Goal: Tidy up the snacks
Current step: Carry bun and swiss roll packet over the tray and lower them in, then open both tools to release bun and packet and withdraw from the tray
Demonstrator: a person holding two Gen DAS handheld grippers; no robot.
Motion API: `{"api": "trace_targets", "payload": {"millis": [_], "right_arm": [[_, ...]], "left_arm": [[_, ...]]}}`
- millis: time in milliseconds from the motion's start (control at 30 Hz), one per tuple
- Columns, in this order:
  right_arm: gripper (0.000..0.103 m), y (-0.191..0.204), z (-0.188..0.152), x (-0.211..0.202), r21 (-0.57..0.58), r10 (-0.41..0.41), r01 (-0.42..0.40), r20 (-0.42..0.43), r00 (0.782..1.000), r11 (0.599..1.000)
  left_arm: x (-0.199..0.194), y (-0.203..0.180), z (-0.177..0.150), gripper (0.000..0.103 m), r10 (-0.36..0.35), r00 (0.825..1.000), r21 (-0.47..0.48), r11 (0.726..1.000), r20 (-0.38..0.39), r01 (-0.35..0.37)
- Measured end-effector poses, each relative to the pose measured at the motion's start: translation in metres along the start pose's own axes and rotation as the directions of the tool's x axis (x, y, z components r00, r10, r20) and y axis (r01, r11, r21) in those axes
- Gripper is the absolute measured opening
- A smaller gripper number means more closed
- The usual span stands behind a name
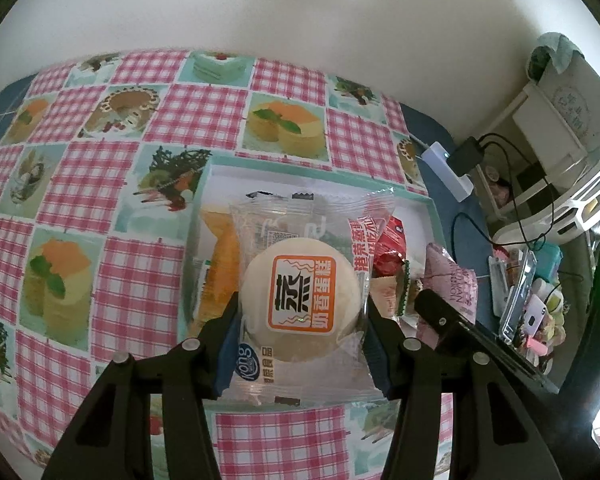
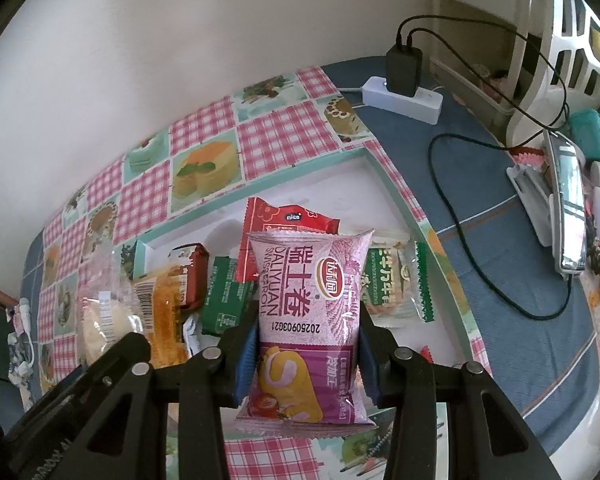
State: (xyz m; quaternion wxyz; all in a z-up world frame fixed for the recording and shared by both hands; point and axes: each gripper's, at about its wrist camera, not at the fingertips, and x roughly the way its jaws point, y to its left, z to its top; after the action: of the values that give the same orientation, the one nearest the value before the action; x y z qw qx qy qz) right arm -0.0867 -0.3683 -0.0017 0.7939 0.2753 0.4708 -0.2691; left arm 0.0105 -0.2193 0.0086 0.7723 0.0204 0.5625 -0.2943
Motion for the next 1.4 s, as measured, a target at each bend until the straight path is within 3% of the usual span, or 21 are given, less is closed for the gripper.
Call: {"api": "trace_targets", "payload": {"millis": [233, 333, 567, 700, 800, 933, 1100, 1167, 1400], "right_arm": [[0.046, 0.000, 0.000, 0.002, 0.008, 0.004, -0.004, -0.007, 1.000, 1.000], [0.046, -0.001, 0.001, 0.003, 0.010, 0.007, -0.006, -0.010, 1.000, 1.000], [0.046, 0.000, 0.001, 0.005, 0.009, 0.007, -0.007, -0.015, 1.000, 1.000], [0.046, 0.005, 0.000, 0.007, -0.010, 0.015, -0.015, -0.020, 1.000, 1.000], [0.047, 0.010, -0.001, 0.009, -0.028, 0.022, -0.023, -0.024, 0.999, 0.999], [0.072, 0.015, -0.003, 0.012, -0.037, 0.038, -0.039, -0.030, 0.999, 0.999], [0.076, 0.016, -0.005, 0.018, -0.047, 0.011, -0.013, -0.044, 0.999, 0.999], [0.082, 0.016, -0.005, 0.020, -0.048, 0.009, -0.012, -0.048, 0.999, 0.999], [0.103, 0.020, -0.008, 0.024, -0.068, 0.005, -0.009, -0.048, 0.999, 0.998]], "left_arm": [[0.004, 0.000, 0.000, 0.057, -0.003, 1.000, -0.005, 1.000, -0.019, 0.003], [0.001, 0.002, 0.002, 0.063, -0.004, 1.000, -0.006, 1.000, -0.008, 0.004], [-0.005, 0.007, 0.003, 0.064, -0.011, 1.000, -0.016, 1.000, 0.013, 0.011], [-0.009, 0.016, 0.004, 0.075, 0.038, 0.999, -0.034, 0.999, 0.030, -0.037], [-0.011, 0.025, 0.006, 0.077, 0.079, 0.996, -0.051, 0.996, 0.037, -0.078], [-0.011, 0.038, 0.007, 0.082, 0.123, 0.992, -0.073, 0.990, 0.039, -0.120], [-0.008, 0.051, 0.007, 0.086, 0.165, 0.986, -0.100, 0.982, 0.023, -0.162], [-0.006, 0.056, 0.007, 0.094, 0.189, 0.982, -0.111, 0.976, 0.014, -0.187], [0.001, 0.075, 0.007, 0.094, 0.259, 0.966, -0.137, 0.957, 0.002, -0.257]]}}
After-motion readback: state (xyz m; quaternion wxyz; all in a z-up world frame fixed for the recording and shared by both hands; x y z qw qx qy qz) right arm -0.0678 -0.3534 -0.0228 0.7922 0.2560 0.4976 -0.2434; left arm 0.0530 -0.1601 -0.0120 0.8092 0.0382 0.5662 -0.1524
